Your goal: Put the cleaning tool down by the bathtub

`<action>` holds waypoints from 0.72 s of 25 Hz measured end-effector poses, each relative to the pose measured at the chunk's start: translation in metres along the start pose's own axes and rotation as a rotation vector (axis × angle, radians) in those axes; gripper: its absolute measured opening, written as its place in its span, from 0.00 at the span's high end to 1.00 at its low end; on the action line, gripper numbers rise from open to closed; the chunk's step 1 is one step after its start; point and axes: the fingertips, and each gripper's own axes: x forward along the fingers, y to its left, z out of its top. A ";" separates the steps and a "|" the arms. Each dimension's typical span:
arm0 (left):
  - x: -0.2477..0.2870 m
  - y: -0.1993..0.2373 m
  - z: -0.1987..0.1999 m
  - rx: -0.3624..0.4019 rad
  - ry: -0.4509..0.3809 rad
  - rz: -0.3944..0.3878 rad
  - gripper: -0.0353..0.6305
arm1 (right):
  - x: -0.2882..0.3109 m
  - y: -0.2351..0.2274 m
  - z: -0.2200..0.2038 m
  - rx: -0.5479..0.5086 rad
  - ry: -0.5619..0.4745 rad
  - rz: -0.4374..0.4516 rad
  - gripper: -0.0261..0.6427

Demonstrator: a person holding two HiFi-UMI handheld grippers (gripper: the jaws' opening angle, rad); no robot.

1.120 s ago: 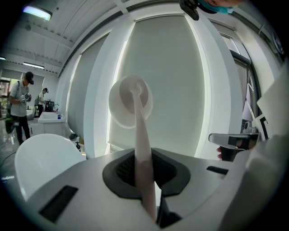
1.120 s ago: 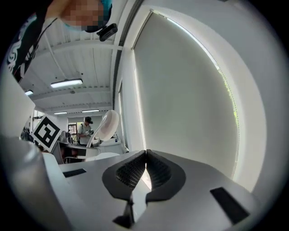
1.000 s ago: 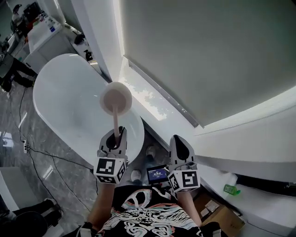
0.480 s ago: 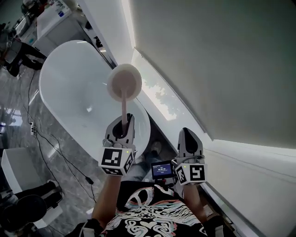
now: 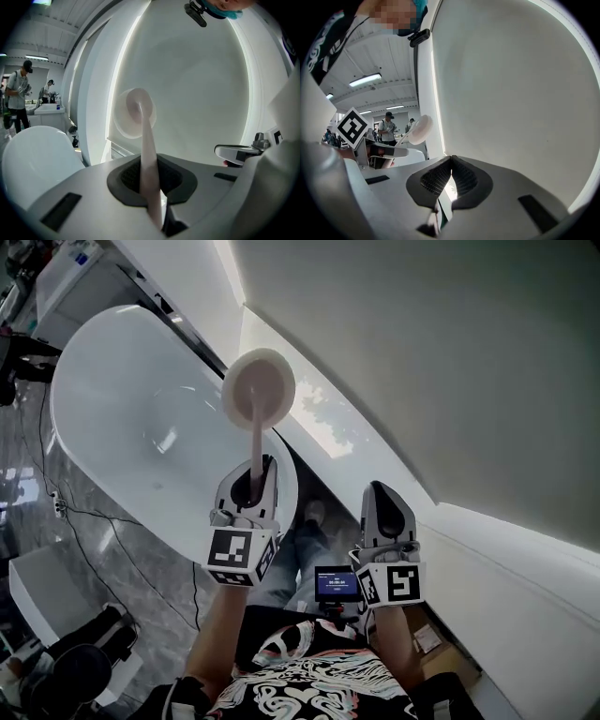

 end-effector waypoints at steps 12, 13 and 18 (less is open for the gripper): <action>0.071 -0.005 -0.066 -0.037 0.038 -0.069 0.89 | 0.032 -0.026 -0.073 -0.028 0.064 -0.031 0.92; 0.075 -0.004 -0.070 -0.047 0.043 -0.067 0.89 | 0.036 -0.027 -0.078 -0.031 0.072 -0.027 0.92; 0.087 -0.003 -0.095 -0.078 0.082 -0.065 0.89 | 0.049 -0.026 -0.092 -0.036 0.090 -0.016 0.92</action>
